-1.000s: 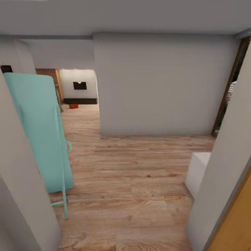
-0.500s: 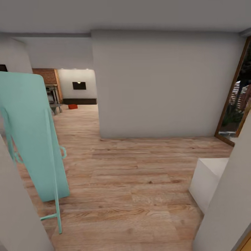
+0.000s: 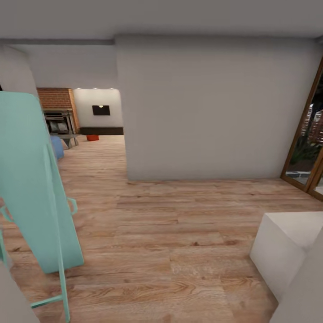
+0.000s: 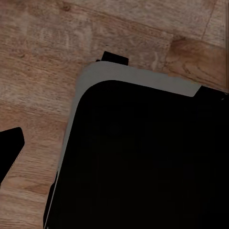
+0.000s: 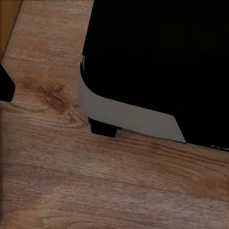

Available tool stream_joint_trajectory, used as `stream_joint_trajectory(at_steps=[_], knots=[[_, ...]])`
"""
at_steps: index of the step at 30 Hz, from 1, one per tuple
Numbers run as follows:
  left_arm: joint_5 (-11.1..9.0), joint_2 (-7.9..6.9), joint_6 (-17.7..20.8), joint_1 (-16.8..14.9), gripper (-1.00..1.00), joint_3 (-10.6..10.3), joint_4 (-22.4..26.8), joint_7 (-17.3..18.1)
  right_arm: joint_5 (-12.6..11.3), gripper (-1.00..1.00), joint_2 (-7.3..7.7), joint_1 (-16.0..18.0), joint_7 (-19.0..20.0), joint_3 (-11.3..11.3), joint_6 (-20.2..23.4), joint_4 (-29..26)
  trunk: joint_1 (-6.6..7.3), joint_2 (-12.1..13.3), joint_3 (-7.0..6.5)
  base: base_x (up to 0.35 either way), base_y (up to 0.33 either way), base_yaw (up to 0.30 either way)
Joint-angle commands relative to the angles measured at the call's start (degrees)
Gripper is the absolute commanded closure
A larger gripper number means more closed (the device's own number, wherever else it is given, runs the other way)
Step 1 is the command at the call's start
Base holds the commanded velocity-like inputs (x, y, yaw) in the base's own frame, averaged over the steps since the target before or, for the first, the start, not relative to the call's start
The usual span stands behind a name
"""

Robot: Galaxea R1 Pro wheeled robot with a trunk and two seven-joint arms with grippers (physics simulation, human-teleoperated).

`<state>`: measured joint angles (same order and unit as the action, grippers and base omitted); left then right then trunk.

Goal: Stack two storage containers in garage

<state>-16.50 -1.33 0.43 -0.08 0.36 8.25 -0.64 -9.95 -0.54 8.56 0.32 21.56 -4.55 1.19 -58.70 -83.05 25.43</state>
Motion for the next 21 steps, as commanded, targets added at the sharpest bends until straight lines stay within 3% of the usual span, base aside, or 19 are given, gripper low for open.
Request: stream_joint_trajectory(at_steps=[1,21], knots=[[-0.29,0.01,0.06,-0.01,-1.00,0.02,0.04,-0.07,-0.60,-1.00,-0.02,0.06,0.03,0.49,-0.28,0.13,-0.03,-0.03,0.06,0.325,0.000,0.000],[-0.29,0.01,0.12,-0.01,-1.00,0.02,0.02,-0.07,-0.60,-1.00,-0.03,0.05,0.02,0.50,-0.28,0.13,-0.03,-0.03,0.06,0.325,0.000,0.000]])
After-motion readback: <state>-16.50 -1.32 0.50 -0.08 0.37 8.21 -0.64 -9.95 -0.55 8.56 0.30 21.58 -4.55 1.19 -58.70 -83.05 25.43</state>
